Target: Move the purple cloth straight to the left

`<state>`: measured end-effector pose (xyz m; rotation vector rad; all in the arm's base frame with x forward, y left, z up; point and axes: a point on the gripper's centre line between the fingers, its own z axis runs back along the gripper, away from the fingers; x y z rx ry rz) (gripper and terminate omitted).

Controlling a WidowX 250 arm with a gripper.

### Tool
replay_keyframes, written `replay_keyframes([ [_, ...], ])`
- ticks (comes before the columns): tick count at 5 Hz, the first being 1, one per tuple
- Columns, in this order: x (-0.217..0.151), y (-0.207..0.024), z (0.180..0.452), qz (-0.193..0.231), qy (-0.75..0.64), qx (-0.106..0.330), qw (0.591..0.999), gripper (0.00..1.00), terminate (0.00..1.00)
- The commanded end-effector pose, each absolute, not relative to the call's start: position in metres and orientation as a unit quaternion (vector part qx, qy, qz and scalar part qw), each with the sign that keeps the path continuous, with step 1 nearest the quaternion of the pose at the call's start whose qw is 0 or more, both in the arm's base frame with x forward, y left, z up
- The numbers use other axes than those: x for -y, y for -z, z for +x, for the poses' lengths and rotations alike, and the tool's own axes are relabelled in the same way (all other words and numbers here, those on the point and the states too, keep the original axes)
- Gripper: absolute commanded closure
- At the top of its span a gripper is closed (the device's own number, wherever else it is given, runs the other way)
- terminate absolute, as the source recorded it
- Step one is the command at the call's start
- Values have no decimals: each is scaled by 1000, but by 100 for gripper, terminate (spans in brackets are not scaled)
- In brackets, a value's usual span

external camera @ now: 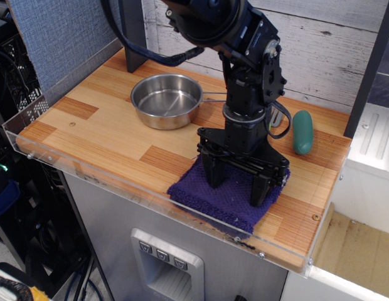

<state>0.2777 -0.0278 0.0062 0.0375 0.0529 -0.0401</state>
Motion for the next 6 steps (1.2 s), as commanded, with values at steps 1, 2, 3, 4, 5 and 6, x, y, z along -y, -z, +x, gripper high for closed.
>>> replay_keyframes([
  [1,-50,-11,252,16,-27,-67,997,0,0],
  [2,-81,-9,249,-8,-49,-78,996,0,0],
  [3,-110,-8,249,-25,-63,-91,994,0,0],
  [4,-130,-9,251,-50,-50,-96,993,0,0],
  [5,-145,-12,254,-56,-25,-101,993,0,0],
  [6,-156,-20,256,-55,-24,-98,993,0,0],
])
